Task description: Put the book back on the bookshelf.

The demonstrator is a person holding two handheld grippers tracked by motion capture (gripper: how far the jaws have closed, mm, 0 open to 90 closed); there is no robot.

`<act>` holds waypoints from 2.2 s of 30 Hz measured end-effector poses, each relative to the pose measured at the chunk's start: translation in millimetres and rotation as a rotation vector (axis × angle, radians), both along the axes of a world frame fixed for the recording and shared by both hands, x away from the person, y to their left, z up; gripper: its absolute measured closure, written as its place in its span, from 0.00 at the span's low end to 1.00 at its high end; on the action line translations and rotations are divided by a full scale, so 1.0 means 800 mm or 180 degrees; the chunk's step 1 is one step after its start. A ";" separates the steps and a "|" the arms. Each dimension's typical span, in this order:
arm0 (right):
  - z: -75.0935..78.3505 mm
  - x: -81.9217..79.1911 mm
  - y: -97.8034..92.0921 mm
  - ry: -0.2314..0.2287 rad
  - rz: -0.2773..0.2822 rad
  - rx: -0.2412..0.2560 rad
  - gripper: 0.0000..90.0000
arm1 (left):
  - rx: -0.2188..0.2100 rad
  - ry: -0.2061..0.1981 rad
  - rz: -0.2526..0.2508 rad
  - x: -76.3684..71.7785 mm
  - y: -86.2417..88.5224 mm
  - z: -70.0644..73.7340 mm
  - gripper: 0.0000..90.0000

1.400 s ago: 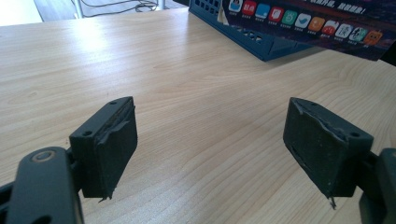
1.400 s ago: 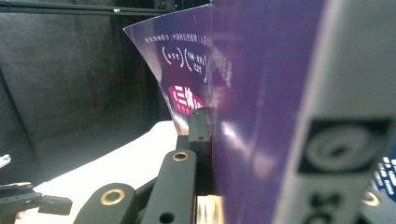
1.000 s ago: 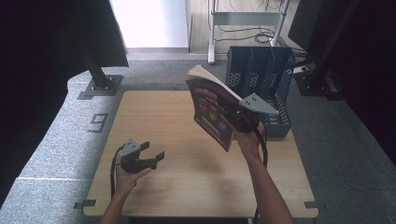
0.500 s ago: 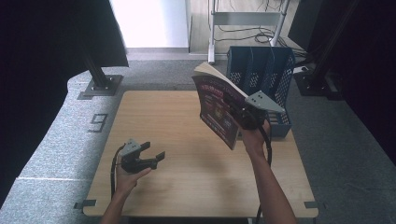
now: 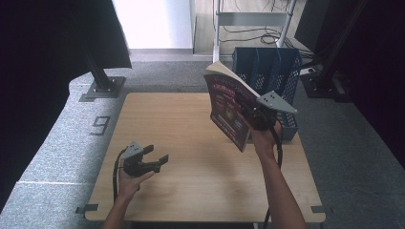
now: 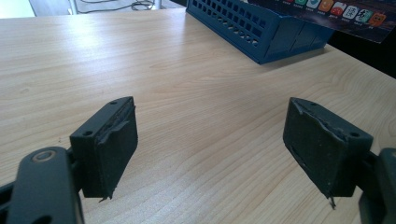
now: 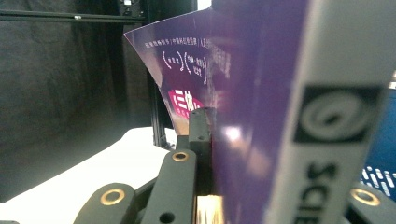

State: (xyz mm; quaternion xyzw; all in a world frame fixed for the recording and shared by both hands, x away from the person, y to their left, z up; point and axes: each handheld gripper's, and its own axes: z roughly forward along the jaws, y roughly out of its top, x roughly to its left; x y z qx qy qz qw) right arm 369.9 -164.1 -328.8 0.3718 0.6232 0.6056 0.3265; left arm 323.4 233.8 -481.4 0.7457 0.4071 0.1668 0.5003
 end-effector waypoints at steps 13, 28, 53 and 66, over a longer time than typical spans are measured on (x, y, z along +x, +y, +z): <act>-0.001 0.003 -0.019 0.0021 -0.0130 0.0028 0.91 | 0.0031 0.0011 -0.0007 0.000 -0.001 -0.001 0.20; 0.000 0.011 -0.043 0.0044 -0.0322 0.0066 0.91 | 0.0027 0.0002 -0.0003 0.000 -0.002 -0.001 0.20; -0.004 0.025 -0.065 0.0112 -0.0566 0.0100 0.91 | 0.0048 0.0025 0.0001 0.001 -0.002 -0.004 0.20; -0.005 0.036 -0.070 0.0102 -0.0680 0.0089 0.91 | 0.0038 0.0025 0.0003 0.001 -0.001 -0.003 0.20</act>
